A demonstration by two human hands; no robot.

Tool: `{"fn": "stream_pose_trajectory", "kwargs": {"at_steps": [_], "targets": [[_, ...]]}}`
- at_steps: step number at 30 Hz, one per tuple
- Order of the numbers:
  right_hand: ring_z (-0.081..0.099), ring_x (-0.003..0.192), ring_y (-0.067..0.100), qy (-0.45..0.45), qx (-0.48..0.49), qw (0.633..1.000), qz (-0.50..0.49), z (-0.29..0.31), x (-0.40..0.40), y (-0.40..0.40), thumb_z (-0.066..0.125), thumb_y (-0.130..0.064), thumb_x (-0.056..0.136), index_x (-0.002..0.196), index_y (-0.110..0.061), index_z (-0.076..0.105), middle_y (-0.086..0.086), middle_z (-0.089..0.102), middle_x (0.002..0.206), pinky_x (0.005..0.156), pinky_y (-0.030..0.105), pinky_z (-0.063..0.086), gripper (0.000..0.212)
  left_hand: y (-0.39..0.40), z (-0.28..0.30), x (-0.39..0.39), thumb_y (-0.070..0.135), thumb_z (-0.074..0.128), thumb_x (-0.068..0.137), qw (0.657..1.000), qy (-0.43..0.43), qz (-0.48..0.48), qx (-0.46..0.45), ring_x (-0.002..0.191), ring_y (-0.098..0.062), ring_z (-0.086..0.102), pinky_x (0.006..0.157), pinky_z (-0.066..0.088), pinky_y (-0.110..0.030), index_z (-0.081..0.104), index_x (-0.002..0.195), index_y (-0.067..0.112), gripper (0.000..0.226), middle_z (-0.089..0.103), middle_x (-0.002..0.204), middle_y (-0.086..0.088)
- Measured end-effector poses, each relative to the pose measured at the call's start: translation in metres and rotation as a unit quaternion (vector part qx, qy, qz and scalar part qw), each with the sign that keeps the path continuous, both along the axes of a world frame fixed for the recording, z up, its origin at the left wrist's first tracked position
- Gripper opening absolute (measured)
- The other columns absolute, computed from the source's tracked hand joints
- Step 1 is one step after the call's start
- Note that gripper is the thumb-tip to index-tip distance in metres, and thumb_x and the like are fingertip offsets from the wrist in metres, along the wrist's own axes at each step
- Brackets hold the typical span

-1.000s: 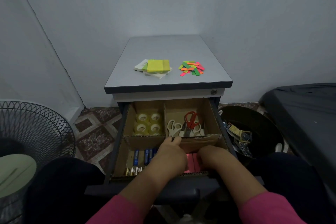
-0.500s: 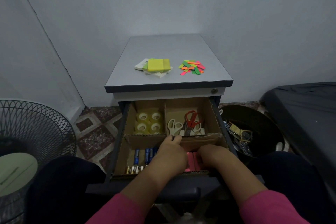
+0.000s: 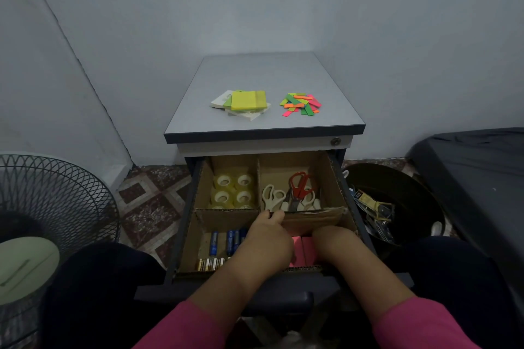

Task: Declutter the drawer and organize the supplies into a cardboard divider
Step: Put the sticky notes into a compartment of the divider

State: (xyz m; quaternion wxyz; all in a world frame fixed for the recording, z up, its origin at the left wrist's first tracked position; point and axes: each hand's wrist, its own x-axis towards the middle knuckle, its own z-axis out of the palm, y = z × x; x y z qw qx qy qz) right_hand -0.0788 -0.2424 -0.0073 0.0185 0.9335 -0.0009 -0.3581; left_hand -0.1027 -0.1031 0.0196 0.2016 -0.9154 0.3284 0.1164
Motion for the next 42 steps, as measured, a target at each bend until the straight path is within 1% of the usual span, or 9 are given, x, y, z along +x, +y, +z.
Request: {"fn": "stream_pose_trajectory", "kwargs": {"at_steps": [16, 20, 24, 28, 31, 34, 36, 39, 42], "targets": [[0.049, 0.126, 0.029, -0.010, 0.037, 0.999, -0.021, 0.000, 0.001, -0.001, 0.054, -0.019, 0.095, 0.136, -0.008, 0.050, 0.013, 0.050, 0.139, 0.106, 0.042, 0.040, 0.042, 0.000, 0.001, -0.001, 0.022, 0.048, 0.096, 1.000, 0.002, 0.000, -0.011, 0.121, -0.026, 0.029, 0.101, 0.024, -0.040, 0.070, 0.114, 0.028, 0.029, 0.064, 0.108, 0.003], [0.056, 0.117, 0.026, -0.038, 0.034, 0.999, 0.005, 0.015, -0.004, -0.003, 0.062, -0.022, 0.090, 0.126, -0.009, 0.059, 0.011, 0.059, 0.128, 0.098, 0.037, 0.046, 0.038, 0.004, 0.006, -0.003, 0.018, 0.049, 0.095, 0.998, -0.005, -0.012, -0.066, 0.118, -0.025, 0.032, 0.098, 0.026, -0.039, 0.067, 0.117, 0.029, 0.031, 0.064, 0.111, 0.001], [0.064, 0.102, 0.022, -0.091, 0.054, 0.994, 0.018, 0.041, -0.011, -0.008, 0.072, -0.025, 0.082, 0.106, -0.012, 0.068, 0.006, 0.067, 0.111, 0.088, 0.033, 0.052, 0.027, 0.010, 0.011, -0.004, 0.011, 0.049, 0.092, 0.982, 0.001, -0.003, -0.187, 0.108, -0.023, 0.043, 0.083, 0.029, -0.034, 0.067, 0.111, 0.026, 0.031, 0.065, 0.102, 0.001], [0.063, 0.090, 0.013, -0.186, 0.132, 0.974, -0.011, 0.080, -0.010, -0.013, 0.069, -0.027, 0.083, 0.091, -0.022, 0.072, -0.003, 0.068, 0.097, 0.085, 0.033, 0.054, 0.010, 0.025, 0.037, 0.002, 0.022, 0.053, 0.095, 0.910, 0.087, 0.103, -0.392, 0.110, -0.011, 0.055, 0.098, 0.044, -0.031, 0.063, 0.123, 0.031, 0.031, 0.063, 0.118, 0.006], [0.064, 0.079, 0.009, -0.269, 0.238, 0.931, -0.069, 0.102, -0.003, -0.011, 0.066, -0.027, 0.086, 0.082, -0.024, 0.070, -0.007, 0.068, 0.084, 0.079, 0.033, 0.056, 0.007, 0.036, 0.065, 0.015, 0.019, 0.054, 0.096, 0.843, 0.052, 0.179, -0.505, 0.104, -0.002, 0.054, 0.095, 0.046, -0.025, 0.064, 0.120, 0.028, 0.028, 0.061, 0.114, 0.014], [0.065, 0.071, 0.008, -0.329, 0.350, 0.868, -0.128, 0.120, 0.009, -0.001, 0.063, -0.026, 0.090, 0.082, -0.020, 0.068, -0.010, 0.066, 0.074, 0.069, 0.029, 0.057, 0.011, 0.049, 0.088, 0.041, 0.013, 0.059, 0.093, 0.731, -0.015, 0.248, -0.636, 0.098, -0.003, 0.059, 0.087, 0.049, -0.023, 0.068, 0.114, 0.024, 0.026, 0.065, 0.108, 0.012], [0.063, 0.076, 0.009, -0.361, 0.391, 0.834, -0.145, 0.131, 0.024, 0.009, 0.063, -0.030, 0.090, 0.085, -0.019, 0.067, -0.009, 0.065, 0.079, 0.069, 0.030, 0.056, 0.012, 0.058, 0.101, 0.063, 0.012, 0.060, 0.092, 0.673, -0.072, 0.274, -0.683, 0.093, -0.005, 0.060, 0.082, 0.047, -0.018, 0.070, 0.110, 0.019, 0.022, 0.066, 0.102, 0.009], [0.059, 0.081, 0.009, -0.418, 0.409, 0.798, -0.150, 0.144, 0.050, 0.026, 0.060, -0.028, 0.091, 0.085, -0.016, 0.067, -0.005, 0.065, 0.084, 0.073, 0.030, 0.050, 0.015, 0.068, 0.116, 0.102, 0.011, 0.059, 0.091, 0.643, -0.149, 0.308, -0.685, 0.094, -0.011, 0.059, 0.082, 0.044, -0.020, 0.070, 0.106, 0.013, 0.019, 0.067, 0.102, 0.001], [0.060, 0.074, 0.019, -0.457, 0.404, 0.777, -0.156, 0.151, 0.082, 0.042, 0.055, -0.019, 0.091, 0.086, -0.006, 0.070, 0.004, 0.066, 0.078, 0.071, 0.032, 0.052, 0.020, 0.069, 0.123, 0.132, 0.006, 0.052, 0.091, 0.646, -0.174, 0.316, -0.673, 0.097, -0.018, 0.059, 0.078, 0.042, -0.021, 0.067, 0.108, 0.010, 0.022, 0.066, 0.107, -0.005]]}}
